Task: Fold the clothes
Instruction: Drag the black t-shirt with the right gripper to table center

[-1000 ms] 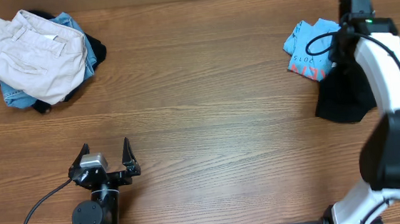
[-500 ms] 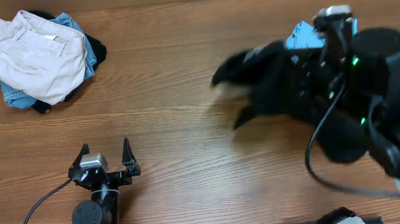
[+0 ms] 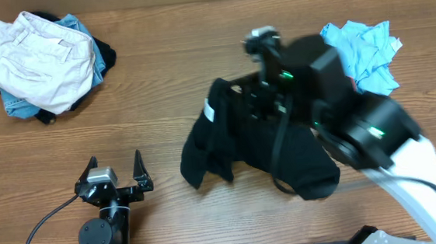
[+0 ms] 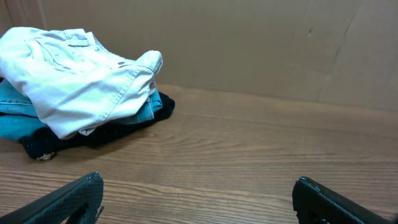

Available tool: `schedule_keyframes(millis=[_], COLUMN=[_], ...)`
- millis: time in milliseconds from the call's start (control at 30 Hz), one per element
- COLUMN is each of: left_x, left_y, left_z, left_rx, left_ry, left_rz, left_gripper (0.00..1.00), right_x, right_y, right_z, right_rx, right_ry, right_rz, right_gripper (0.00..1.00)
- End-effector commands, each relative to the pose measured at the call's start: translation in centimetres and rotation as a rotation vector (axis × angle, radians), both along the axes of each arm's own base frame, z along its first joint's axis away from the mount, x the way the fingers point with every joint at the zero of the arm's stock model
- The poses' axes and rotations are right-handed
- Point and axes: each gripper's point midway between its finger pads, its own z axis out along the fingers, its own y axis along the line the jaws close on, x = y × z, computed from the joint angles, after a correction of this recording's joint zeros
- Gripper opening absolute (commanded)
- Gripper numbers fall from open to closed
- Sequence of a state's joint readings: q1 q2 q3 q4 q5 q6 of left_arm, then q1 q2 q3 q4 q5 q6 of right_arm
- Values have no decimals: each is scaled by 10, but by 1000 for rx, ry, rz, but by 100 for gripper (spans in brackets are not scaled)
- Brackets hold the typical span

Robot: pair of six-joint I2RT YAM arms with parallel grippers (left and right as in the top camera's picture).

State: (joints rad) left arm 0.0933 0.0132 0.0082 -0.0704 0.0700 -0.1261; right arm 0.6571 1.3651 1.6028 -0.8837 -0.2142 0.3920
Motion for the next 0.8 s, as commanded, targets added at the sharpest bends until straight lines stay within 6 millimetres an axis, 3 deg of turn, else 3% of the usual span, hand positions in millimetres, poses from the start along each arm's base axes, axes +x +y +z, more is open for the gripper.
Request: schedule_keyframes(millis=[0, 133, 200, 233, 267, 333, 433, 500, 567, 600, 633, 700, 767], left_x=[0, 0, 0, 0, 0, 0, 0, 0, 0, 0, 0, 0, 0], left_y=[2, 2, 2, 2, 2, 2, 2, 2, 2, 2, 2, 2, 2], left_z=[0, 0, 0, 0, 0, 0, 0, 0, 0, 0, 0, 0, 0], left_rx=[18, 18, 18, 18, 18, 18, 18, 18, 18, 18, 18, 18, 18], left_ry=[-3, -3, -3, -3, -3, -3, -3, -3, -3, -3, -3, -3, -3], left_rz=[6, 6, 6, 6, 6, 6, 6, 6, 6, 6, 6, 6, 6], left_gripper=[100, 100, 100, 100, 100, 100, 100, 100, 100, 100, 100, 100, 100], right_x=[23, 43, 52, 59, 70, 83, 86, 84, 72, 63, 52, 31, 8], right_y=[26, 63, 68, 66, 57, 38, 4, -37, -105, -129, -147, -154, -158], right_z=[-25, -61, -85, -97, -108, -109, -88, -69, -49, -42, -36, -35, -48], right_rx=[-11, 17, -39, -81, -140, -211, -210, -198, -187, -188, -177, -143, -171], right_ry=[40, 105, 102, 95, 85, 45, 42, 62, 108, 123, 142, 204, 301], right_rz=[24, 110, 134, 121, 56, -49, -171, -267, -416, -463, -488, -464, -446], right_gripper=[4, 6, 26, 29, 32, 43, 53, 62, 75, 81, 99, 100, 100])
